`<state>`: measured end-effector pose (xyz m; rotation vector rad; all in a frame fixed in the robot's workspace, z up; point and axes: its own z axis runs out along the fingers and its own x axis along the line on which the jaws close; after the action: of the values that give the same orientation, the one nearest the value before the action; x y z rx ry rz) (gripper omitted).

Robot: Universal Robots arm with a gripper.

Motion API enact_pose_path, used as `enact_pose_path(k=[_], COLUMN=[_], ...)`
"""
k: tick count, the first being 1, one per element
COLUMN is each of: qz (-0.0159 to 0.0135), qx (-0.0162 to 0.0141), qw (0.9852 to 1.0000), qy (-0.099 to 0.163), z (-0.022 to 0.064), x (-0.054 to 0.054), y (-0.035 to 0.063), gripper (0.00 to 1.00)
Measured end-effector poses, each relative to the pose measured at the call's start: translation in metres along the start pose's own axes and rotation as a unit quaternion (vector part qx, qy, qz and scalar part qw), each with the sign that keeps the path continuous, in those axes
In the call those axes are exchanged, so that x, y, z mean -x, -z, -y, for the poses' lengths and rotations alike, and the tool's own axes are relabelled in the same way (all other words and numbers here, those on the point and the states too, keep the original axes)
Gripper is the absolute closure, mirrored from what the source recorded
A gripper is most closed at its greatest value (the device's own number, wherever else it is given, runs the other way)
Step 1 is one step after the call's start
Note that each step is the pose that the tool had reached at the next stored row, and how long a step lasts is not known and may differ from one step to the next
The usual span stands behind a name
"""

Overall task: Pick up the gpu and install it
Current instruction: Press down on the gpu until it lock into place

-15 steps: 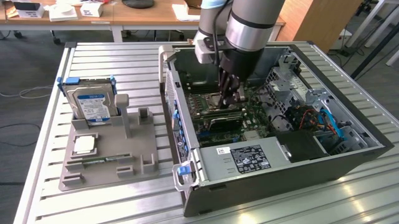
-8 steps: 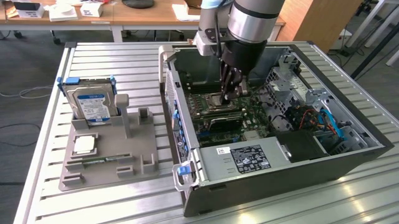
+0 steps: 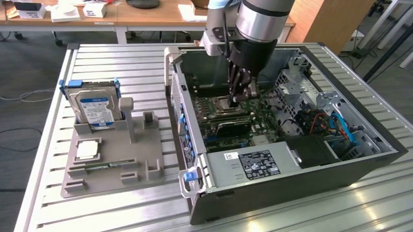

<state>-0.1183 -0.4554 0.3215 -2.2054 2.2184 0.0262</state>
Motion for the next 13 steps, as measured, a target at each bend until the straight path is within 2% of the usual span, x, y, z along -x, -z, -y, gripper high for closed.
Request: enact_pose_path(k=[13], qz=[0.0], qx=[0.0], qw=[1.0], qy=[0.0], z=[0.0], x=[0.0001], y=[0.0063], gripper=[0.89])
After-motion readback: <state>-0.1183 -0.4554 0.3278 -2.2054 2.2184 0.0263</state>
